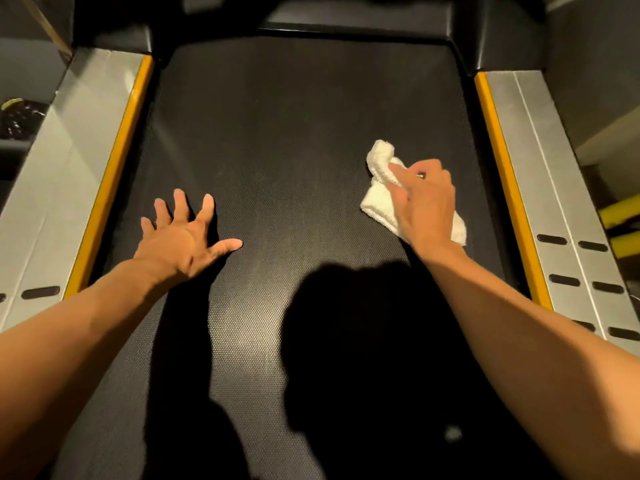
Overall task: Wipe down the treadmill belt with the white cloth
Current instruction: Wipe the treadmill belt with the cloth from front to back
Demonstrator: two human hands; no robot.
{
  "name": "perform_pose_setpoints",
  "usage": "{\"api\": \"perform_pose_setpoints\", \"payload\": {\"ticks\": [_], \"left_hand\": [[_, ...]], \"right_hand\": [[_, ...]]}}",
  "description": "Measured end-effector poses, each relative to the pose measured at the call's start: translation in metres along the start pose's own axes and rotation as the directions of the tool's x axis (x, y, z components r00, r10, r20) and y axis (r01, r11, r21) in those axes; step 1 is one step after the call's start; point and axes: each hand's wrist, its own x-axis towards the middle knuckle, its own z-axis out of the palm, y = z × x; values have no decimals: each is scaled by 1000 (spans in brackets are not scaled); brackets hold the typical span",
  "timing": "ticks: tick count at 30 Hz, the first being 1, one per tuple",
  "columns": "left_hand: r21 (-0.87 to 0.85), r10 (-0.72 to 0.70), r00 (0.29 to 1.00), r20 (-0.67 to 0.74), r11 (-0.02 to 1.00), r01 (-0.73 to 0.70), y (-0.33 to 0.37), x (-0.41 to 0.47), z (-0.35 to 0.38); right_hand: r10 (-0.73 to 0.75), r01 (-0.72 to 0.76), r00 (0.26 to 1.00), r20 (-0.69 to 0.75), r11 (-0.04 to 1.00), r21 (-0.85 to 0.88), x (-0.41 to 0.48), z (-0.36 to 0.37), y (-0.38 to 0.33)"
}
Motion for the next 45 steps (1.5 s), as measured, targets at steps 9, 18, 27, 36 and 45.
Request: {"api": "perform_pose_setpoints", "payload": {"ticks": [9, 18, 27, 36, 45], "left_hand": [[49, 22, 999, -26, 999, -21, 2, -4, 0], [211, 198, 977, -81, 961, -177, 11, -9, 3], [183, 257, 961, -100, 954, -236, 12, -7, 4], [106, 254, 963, -88, 964, -244, 17, -16, 3], [75, 250, 966, -71, 967, -244, 21, -21, -4]], "right_hand": [[-313, 315, 948, 54, 948, -35, -21, 6, -29], [-246, 230, 955, 168, 967, 110, -34, 4, -17], [158, -160, 984, -82, 987, -20, -2, -24, 46], [-85, 88, 996, -31, 993, 75, -28, -28, 50], [-289, 245, 934, 208, 945, 217, -69, -16, -8]]}}
